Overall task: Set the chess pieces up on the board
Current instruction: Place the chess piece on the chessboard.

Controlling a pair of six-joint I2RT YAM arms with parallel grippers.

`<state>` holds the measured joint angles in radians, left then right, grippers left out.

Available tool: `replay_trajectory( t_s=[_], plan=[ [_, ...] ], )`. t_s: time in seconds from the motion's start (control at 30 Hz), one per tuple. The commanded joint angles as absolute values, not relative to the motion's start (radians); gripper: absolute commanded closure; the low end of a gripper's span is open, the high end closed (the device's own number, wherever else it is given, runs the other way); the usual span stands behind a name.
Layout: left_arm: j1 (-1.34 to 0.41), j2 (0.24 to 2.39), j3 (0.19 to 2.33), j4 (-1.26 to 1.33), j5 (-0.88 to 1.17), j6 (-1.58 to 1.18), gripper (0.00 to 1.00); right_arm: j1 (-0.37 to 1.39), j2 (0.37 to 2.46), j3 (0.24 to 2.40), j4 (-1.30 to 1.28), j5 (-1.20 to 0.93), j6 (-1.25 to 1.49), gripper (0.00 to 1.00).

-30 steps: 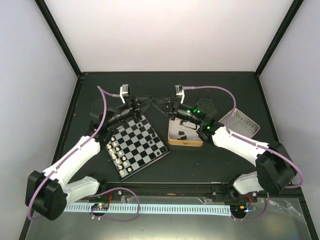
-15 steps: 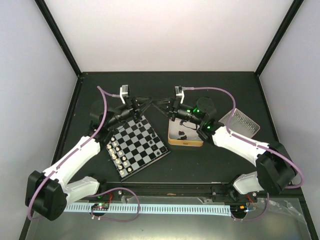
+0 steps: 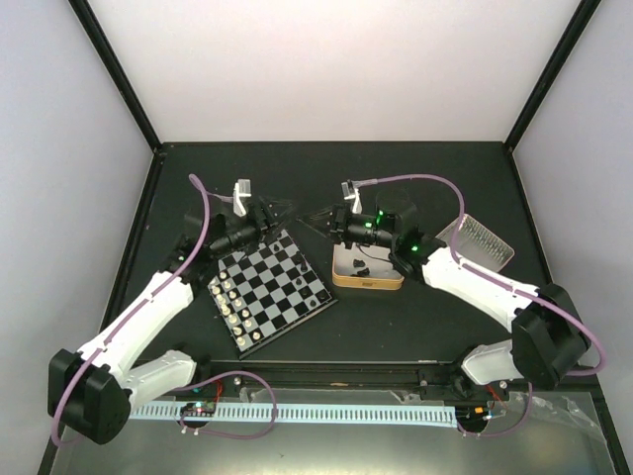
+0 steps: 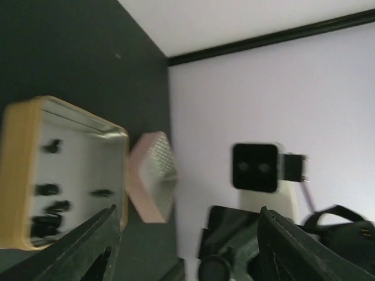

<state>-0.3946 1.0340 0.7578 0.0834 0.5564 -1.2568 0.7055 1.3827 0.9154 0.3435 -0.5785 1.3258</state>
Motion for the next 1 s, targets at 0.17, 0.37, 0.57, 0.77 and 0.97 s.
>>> replay_trajectory(
  t_s=[0.17, 0.37, 0.57, 0.77, 0.97],
  plan=[
    [-0.331, 1.0, 0.785, -0.298, 0.28, -0.88, 0.33, 0.729, 1.48, 1.098, -0.07, -0.487, 0.99, 0.99],
    [-0.302, 0.907, 0.801, -0.464, 0.046, -0.67, 0.31, 0.813, 1.695, 1.391, -0.473, -0.274, 0.682, 0.99],
    [-0.297, 0.767, 0.801, -0.599, -0.19, -0.515, 0.23, 0.898, 1.923, 1.641, -0.713, -0.092, 0.514, 0.99],
    [-0.292, 0.682, 0.791, -0.661, -0.297, -0.436, 0.16, 0.943, 2.112, 1.85, -0.867, 0.032, 0.457, 0.99],
    [-0.29, 0.637, 0.782, -0.711, -0.491, -0.399, 0.11, 0.948, 2.193, 1.909, -0.876, 0.067, 0.443, 0.99]
  ],
)
